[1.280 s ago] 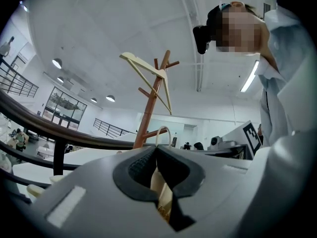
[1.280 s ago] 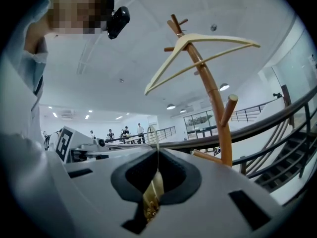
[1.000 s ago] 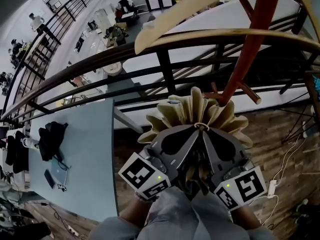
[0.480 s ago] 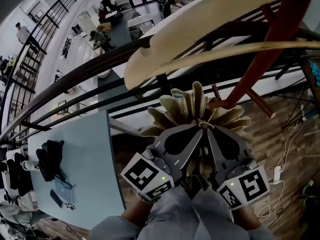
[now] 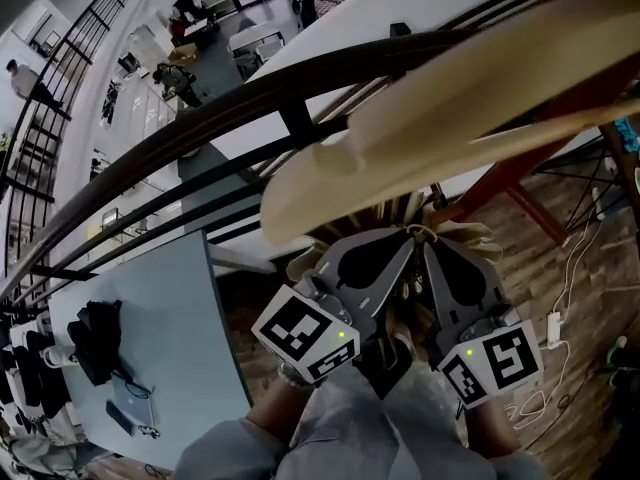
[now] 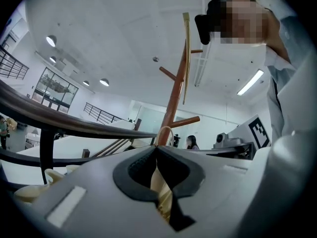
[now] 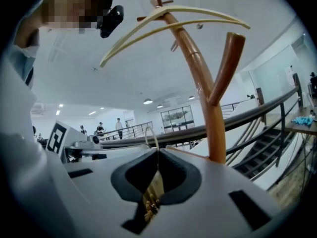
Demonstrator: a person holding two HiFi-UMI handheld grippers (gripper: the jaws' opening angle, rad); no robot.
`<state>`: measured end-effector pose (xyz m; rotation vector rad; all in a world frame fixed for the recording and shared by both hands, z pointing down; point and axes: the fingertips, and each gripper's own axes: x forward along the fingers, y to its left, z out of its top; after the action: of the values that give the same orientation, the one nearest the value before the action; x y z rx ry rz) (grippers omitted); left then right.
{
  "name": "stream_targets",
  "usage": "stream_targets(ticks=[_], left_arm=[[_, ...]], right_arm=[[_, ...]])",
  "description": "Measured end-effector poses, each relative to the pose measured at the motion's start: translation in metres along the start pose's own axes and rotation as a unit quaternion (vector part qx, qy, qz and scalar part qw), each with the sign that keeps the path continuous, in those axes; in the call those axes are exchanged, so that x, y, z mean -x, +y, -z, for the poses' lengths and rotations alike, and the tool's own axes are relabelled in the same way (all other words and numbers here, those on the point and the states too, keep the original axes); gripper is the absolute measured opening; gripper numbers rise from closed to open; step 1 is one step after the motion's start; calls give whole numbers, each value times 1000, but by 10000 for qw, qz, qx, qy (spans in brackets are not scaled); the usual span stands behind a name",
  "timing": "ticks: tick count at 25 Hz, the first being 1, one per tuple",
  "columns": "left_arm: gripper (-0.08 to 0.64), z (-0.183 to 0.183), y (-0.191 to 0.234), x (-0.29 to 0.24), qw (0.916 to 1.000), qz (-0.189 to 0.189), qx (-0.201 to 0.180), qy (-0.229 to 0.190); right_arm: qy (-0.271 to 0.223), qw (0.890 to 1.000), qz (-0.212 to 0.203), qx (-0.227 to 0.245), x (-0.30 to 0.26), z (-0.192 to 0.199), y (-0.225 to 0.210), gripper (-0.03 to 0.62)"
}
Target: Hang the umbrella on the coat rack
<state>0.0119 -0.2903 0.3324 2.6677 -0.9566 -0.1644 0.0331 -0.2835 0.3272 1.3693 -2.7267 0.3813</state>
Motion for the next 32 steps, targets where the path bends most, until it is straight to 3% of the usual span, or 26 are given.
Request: stream_targets(ticks=[32], left_arm=[[7,60,21,-63,9978,229,240,577]], right_arm=[[562,9944,896,-28,-13,49,-73,3]])
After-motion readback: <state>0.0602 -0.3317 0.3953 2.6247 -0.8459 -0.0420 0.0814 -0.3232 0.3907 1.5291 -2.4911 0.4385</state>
